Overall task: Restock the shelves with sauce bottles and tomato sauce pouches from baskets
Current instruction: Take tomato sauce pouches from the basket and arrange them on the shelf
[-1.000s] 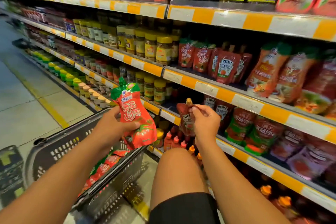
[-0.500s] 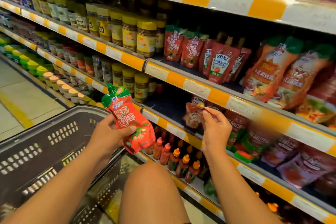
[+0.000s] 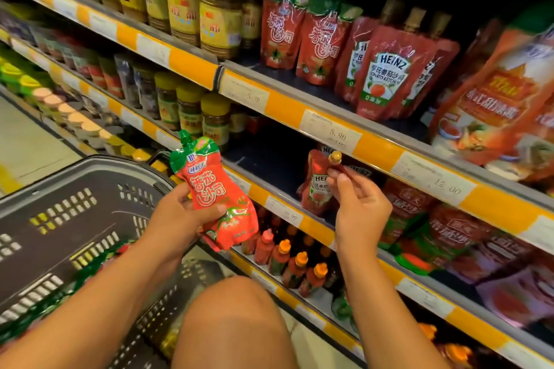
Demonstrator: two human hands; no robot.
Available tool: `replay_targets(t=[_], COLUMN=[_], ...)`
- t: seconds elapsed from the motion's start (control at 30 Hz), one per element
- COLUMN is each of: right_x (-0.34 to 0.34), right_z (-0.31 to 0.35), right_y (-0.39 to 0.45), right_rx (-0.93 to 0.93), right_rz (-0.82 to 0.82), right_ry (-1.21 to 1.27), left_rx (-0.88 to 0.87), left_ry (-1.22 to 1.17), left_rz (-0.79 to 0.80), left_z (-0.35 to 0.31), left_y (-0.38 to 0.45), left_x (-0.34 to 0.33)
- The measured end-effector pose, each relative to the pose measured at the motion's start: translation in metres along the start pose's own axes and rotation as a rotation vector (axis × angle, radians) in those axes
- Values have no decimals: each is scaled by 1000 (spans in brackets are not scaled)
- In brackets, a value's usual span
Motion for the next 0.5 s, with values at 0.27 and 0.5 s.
replay_targets(t=[0.27,0.5], right_x=[0,-10], right_z=[1,-1], right_y=[8,31], right_rx=[21,-114], right_rz=[-39,-17], right_ry=[-142,-205], left_rx=[30,61], left_ry=[18,39], left_rz=[38,55], left_z=[11,26], left_y=[27,33], left_x=[-17,-28])
Point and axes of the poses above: each hand's wrist, its own y-axis towards the middle knuckle, its own x-axis out of the back of the hand, z = x × y, the point moved 5 cm from there along y, towards the middle knuckle, and after that the axes turned 6 degrees about z, right-handed, at the moved point
